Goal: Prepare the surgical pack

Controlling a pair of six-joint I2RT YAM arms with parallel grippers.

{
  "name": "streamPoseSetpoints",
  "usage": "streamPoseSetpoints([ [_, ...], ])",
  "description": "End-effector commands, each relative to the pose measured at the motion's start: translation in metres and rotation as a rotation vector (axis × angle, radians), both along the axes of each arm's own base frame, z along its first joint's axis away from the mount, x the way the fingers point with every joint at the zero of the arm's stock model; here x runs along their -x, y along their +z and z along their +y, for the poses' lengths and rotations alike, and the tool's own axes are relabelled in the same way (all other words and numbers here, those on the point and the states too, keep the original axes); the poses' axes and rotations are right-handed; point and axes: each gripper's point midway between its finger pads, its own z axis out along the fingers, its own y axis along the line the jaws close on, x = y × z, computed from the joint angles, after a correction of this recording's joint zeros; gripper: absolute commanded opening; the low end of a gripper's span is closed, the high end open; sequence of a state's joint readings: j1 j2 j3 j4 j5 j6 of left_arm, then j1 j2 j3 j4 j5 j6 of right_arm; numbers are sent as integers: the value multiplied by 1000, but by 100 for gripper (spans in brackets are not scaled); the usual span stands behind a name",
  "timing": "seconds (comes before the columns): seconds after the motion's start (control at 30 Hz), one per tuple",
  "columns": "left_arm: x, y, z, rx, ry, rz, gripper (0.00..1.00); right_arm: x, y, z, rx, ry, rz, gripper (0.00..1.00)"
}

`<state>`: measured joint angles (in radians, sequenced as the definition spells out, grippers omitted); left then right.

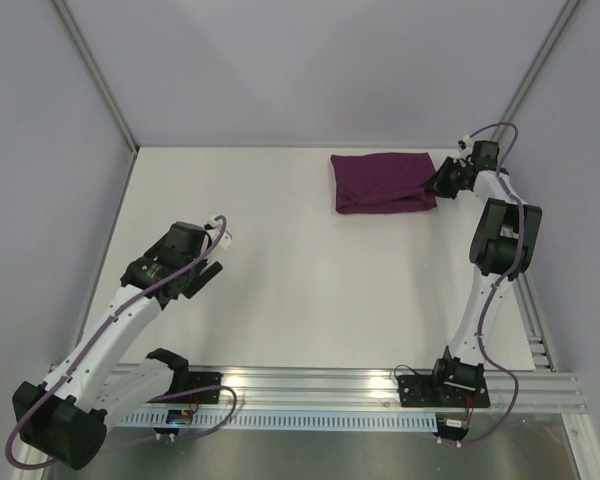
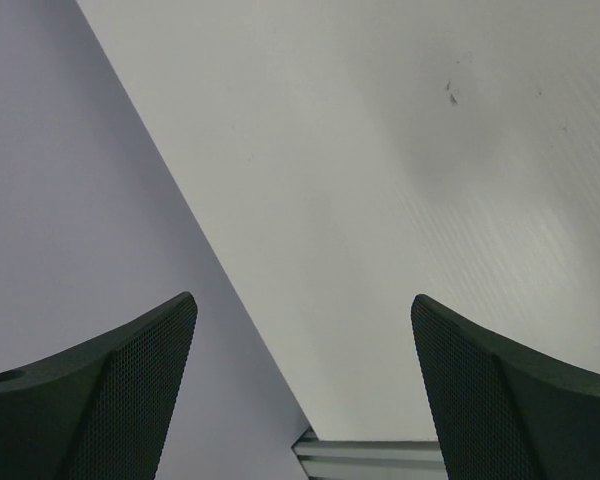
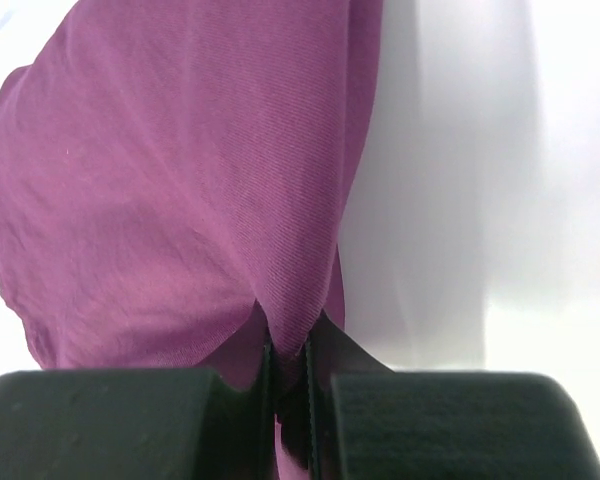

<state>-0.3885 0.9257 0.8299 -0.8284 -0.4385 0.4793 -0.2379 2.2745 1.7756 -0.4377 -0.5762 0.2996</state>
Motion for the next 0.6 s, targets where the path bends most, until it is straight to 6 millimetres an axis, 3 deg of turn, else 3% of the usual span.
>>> streamPoseSetpoints([
  [0.0,-14,22,6,-24,36,-53,96,7,-16,-53,69,-81,123,1],
  [0.03,-15,19,6,-32,39,-39,96,8,-24,-55,40,-77,144,1],
  [0.07,-15,19,7,-39,45,-32,96,0,-17,-63,47,-94,121,2],
  [0.2,-18,15,8,-55,55,1,96,-9,-17,-88,79,-125,112,5],
  [0.33,-20,13,8,-55,60,9,96,-5,-25,-91,81,-122,146,15],
  [0.37,-20,12,8,-53,58,13,96,-5,-25,-90,82,-120,146,24],
  [0.4,-20,12,8,-52,56,15,96,-6,-21,-92,91,-118,134,51],
  [0.43,-20,12,7,-49,57,15,96,-6,-19,-95,114,-126,136,60],
  [0.5,-20,11,6,-42,52,19,96,-1,-6,-113,203,-199,149,100],
  [0.57,-19,10,4,-29,49,23,96,3,11,-123,261,-258,128,100],
])
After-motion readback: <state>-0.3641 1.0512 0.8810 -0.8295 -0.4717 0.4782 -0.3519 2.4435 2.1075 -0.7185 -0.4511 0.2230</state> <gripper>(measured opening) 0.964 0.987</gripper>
